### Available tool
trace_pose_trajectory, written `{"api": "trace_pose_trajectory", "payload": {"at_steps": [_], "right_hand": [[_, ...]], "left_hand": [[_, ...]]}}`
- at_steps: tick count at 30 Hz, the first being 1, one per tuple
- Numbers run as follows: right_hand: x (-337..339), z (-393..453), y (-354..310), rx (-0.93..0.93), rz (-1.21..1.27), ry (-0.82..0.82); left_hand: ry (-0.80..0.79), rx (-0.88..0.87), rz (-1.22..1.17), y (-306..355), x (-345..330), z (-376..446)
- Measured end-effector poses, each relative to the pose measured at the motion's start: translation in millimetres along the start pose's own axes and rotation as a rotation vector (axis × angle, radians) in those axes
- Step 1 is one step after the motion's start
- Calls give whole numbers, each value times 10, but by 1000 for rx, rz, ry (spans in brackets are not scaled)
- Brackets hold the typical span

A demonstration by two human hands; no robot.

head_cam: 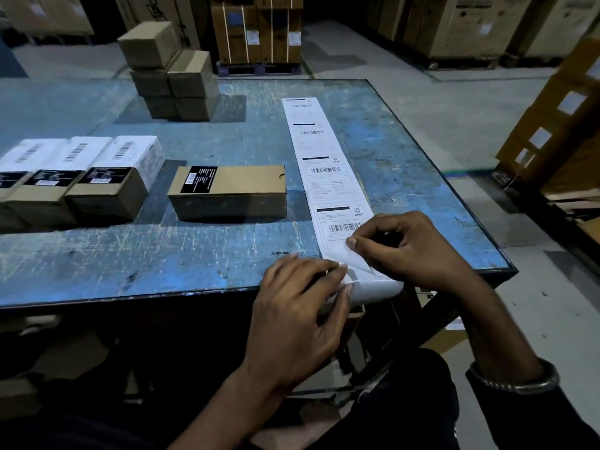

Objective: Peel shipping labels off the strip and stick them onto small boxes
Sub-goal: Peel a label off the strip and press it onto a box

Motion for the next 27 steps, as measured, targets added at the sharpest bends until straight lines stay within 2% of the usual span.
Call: {"api": "trace_pose_trajectory", "payload": {"at_steps": [4,11,17,27], "right_hand": [[30,57,46,-33,-4,-2],[160,350,172,-135,-16,172],[125,420,230,-157,2,114],[151,439,290,-177,112,154]], "left_hand": [[-25,-81,42,-78,-60,-85],[-26,-54,-41,-67,-89,-31],[-81,-10,-11,-135,-32,206],[-158,-45,35,-176,-106,285]]}}
Point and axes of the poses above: each hand's wrist, its own z-axis towards the middle knuckle, its own x-axis out of the back of the hand, y = z × x, the point moved 2 cm from there along z, towards the middle knuckle, and after that the axes turned 12 degrees about -z, right-handed, at the moved point
